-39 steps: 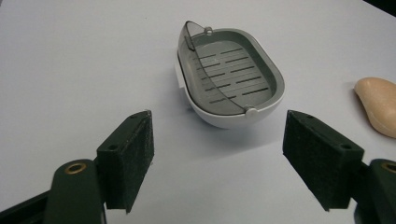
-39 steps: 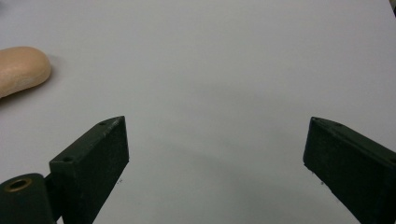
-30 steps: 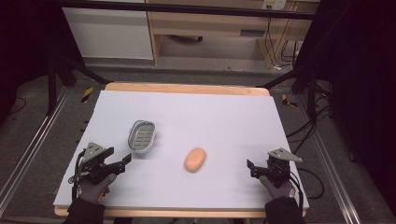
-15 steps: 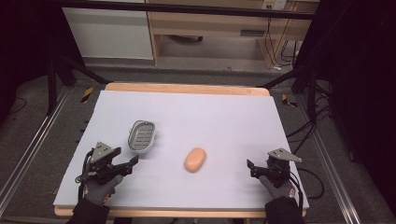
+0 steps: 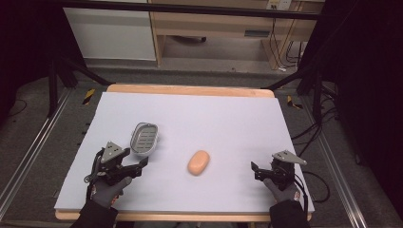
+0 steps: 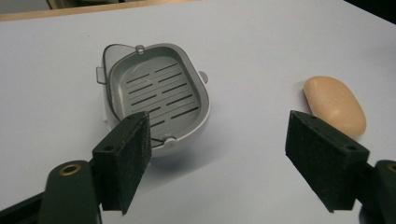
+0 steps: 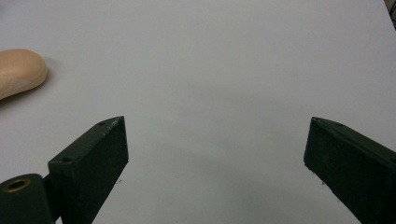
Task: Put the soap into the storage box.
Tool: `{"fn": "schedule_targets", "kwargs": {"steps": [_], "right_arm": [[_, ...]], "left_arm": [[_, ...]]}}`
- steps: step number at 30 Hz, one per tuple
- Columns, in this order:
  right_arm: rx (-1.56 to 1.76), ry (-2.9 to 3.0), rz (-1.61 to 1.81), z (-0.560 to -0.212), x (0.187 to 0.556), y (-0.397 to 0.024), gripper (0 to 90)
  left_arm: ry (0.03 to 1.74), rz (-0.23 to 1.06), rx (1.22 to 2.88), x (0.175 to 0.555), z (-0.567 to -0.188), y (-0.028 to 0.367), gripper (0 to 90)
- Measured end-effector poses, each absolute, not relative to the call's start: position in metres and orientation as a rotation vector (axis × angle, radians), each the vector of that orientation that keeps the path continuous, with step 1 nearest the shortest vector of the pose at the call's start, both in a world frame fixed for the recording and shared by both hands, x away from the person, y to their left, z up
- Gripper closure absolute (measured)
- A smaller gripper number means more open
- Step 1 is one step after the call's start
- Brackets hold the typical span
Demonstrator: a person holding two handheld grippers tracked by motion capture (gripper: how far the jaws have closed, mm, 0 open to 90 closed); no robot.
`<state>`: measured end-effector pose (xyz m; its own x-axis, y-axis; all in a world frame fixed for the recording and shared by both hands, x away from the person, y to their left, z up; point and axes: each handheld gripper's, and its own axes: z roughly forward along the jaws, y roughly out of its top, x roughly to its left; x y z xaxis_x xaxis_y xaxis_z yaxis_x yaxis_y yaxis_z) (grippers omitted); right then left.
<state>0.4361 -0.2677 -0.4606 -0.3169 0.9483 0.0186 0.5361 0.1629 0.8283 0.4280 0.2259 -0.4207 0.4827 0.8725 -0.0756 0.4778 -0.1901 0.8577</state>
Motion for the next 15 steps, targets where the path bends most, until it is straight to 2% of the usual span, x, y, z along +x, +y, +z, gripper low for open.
{"fn": "schedule_targets", "kwargs": {"steps": [15], "right_arm": [[1.405, 1.905, 1.049, -0.459, 0.436, -0.269, 6.2]], "left_arm": [[1.078, 0.547, 1.847, 0.438, -0.407, 0.201, 21.8]]}}
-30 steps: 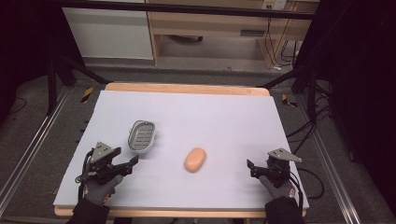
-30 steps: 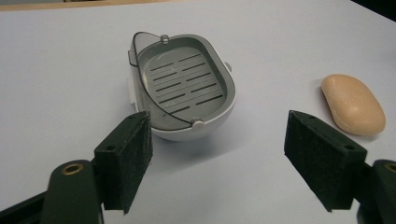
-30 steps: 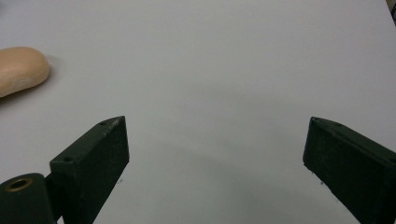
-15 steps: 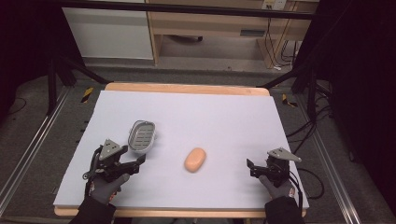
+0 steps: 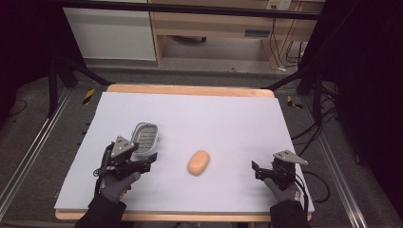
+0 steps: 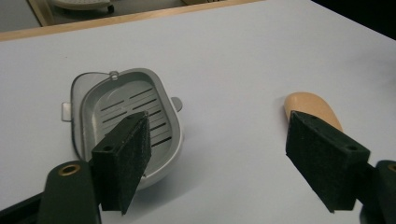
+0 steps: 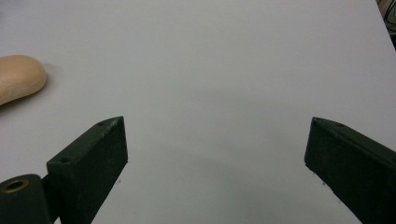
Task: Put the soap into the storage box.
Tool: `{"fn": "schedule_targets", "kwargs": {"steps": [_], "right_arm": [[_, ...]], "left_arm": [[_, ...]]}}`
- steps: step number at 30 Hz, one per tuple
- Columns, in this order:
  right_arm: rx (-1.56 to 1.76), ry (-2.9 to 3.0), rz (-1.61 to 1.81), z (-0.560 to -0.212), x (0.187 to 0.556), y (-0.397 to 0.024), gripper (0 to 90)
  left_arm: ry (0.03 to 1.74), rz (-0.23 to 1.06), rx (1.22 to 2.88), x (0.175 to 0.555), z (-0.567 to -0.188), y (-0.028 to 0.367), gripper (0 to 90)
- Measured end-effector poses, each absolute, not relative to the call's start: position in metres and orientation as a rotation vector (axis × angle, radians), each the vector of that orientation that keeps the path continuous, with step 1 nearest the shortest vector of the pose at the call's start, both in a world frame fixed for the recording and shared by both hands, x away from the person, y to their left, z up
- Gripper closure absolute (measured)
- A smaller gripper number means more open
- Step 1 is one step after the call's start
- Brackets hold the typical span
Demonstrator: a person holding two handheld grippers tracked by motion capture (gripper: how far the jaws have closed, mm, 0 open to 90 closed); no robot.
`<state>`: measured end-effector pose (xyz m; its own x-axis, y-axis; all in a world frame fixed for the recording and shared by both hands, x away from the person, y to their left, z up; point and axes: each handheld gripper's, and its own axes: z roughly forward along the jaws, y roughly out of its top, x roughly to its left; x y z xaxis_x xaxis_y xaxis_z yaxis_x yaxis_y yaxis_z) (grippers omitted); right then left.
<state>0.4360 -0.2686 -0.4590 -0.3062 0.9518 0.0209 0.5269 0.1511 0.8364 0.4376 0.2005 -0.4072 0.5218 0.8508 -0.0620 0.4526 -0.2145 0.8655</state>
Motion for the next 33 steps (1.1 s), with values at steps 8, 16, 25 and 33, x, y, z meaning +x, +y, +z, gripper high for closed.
{"fn": "schedule_targets", "kwargs": {"steps": [8, 16, 25, 33], "right_arm": [[1.404, 1.896, 1.039, -0.459, 0.436, -0.268, 5.6], [1.404, 1.896, 1.034, -0.459, 0.436, -0.268, 5.6], [1.406, 1.891, 1.031, -0.459, 0.436, -0.268, 5.5], [1.403, 1.896, 1.025, -0.459, 0.437, -0.267, 5.5]], "left_arm": [[1.052, 0.527, 1.862, 0.443, -0.406, 0.180, 21.6], [1.023, 0.515, 1.882, 0.447, -0.404, 0.164, 21.5], [1.006, 0.503, 1.903, 0.450, -0.405, 0.149, 21.4], [0.993, 0.503, 1.941, 0.453, -0.407, 0.136, 21.3]]}}
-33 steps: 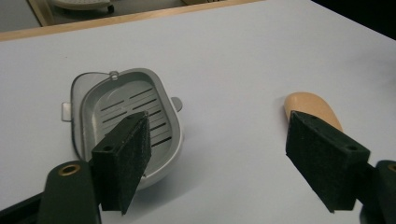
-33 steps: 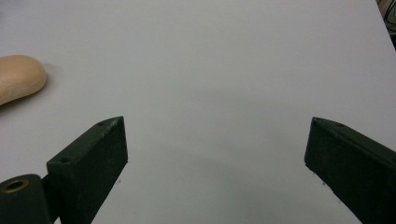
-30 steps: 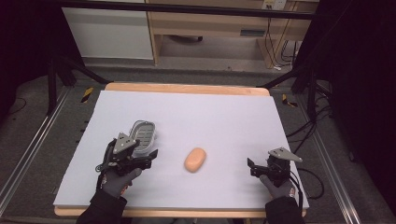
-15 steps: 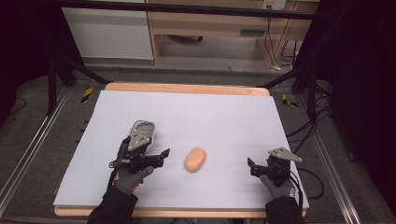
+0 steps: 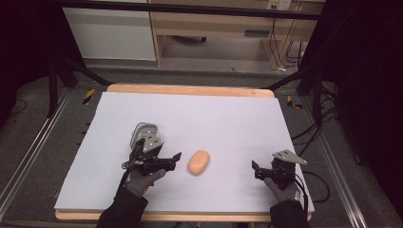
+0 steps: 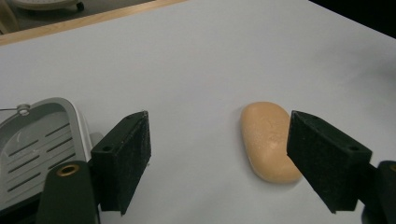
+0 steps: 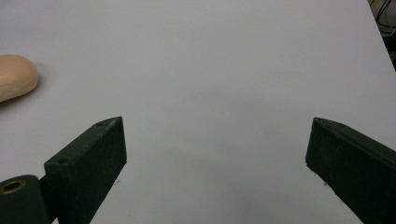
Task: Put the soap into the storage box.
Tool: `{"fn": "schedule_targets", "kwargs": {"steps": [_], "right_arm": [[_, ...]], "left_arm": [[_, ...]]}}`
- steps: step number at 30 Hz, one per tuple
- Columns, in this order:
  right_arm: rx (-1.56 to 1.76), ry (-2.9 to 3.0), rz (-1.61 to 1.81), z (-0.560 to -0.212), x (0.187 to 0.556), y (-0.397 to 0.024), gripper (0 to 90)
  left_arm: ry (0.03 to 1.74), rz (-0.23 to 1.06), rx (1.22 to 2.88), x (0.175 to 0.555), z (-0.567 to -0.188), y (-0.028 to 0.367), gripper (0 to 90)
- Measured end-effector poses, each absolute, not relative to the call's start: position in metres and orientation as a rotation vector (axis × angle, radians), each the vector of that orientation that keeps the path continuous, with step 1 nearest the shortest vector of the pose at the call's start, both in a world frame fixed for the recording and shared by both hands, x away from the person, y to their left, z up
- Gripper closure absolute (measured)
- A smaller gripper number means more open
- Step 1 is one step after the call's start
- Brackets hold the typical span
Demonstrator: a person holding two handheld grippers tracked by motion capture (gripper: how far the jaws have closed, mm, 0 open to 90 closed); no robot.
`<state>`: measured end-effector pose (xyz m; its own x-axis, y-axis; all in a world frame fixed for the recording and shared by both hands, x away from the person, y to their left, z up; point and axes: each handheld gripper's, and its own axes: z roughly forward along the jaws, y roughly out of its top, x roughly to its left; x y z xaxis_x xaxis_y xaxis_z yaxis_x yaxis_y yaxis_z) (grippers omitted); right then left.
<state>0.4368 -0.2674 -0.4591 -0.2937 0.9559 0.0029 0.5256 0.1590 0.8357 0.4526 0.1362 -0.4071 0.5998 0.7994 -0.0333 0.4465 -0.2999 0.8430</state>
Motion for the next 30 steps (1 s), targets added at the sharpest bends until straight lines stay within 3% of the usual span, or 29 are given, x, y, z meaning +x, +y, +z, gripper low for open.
{"fn": "schedule_targets", "kwargs": {"steps": [30], "right_arm": [[1.405, 1.905, 1.026, -0.461, 0.438, -0.266, 5.4]], "left_arm": [[0.964, 0.442, 2.048, 0.466, -0.430, 0.082, 21.5]]}}
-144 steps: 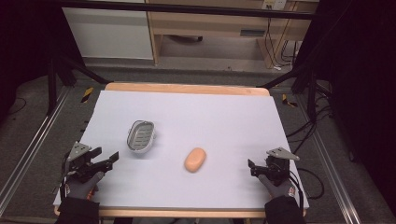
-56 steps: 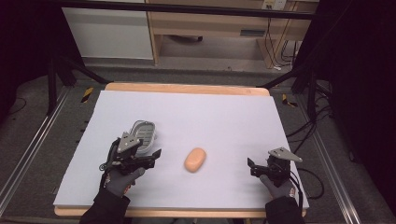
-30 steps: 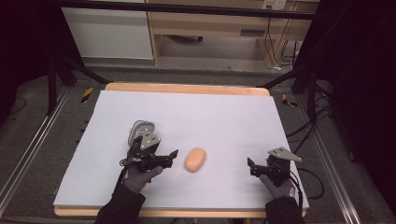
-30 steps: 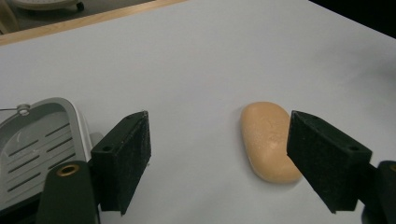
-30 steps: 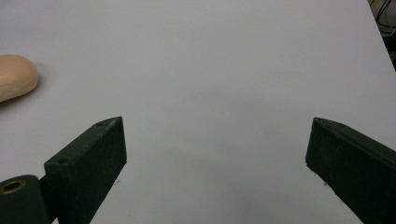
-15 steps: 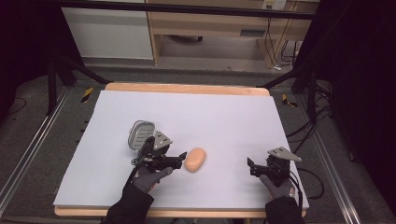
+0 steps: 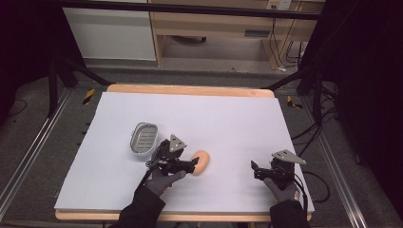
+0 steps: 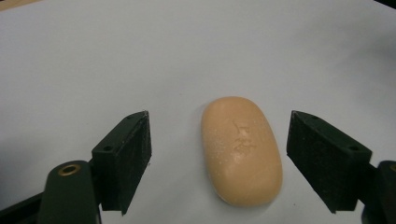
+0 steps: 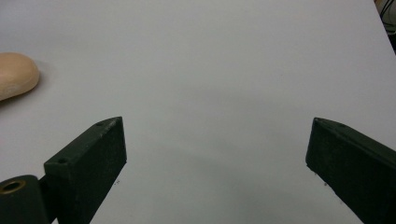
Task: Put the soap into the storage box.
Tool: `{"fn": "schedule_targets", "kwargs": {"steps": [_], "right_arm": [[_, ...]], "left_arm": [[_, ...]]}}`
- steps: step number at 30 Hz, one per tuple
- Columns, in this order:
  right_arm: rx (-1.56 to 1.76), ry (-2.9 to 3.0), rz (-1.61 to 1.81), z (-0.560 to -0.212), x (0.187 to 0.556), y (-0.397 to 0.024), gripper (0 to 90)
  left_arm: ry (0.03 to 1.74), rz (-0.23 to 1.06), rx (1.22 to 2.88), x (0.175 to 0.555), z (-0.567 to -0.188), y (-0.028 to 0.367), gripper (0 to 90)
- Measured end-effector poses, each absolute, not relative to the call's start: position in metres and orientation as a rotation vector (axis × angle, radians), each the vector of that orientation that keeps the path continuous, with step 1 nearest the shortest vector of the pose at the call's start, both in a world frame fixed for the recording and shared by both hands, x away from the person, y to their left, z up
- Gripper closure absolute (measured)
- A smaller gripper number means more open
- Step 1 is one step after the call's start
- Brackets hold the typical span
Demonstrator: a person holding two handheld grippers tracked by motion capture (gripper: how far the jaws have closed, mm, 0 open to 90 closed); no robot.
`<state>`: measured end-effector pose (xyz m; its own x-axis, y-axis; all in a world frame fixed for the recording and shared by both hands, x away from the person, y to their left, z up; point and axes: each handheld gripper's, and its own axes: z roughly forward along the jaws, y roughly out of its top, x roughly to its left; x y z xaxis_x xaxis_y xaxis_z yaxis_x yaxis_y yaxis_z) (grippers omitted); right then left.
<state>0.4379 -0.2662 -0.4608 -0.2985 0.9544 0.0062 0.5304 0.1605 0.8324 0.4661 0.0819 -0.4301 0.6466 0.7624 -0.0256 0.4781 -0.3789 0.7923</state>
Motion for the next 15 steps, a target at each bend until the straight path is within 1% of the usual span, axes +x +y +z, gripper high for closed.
{"fn": "schedule_targets", "kwargs": {"steps": [15], "right_arm": [[1.408, 1.909, 1.024, -0.462, 0.438, -0.265, 5.4]], "left_arm": [[0.962, 0.432, 2.098, 0.472, -0.440, 0.065, 21.5]]}}
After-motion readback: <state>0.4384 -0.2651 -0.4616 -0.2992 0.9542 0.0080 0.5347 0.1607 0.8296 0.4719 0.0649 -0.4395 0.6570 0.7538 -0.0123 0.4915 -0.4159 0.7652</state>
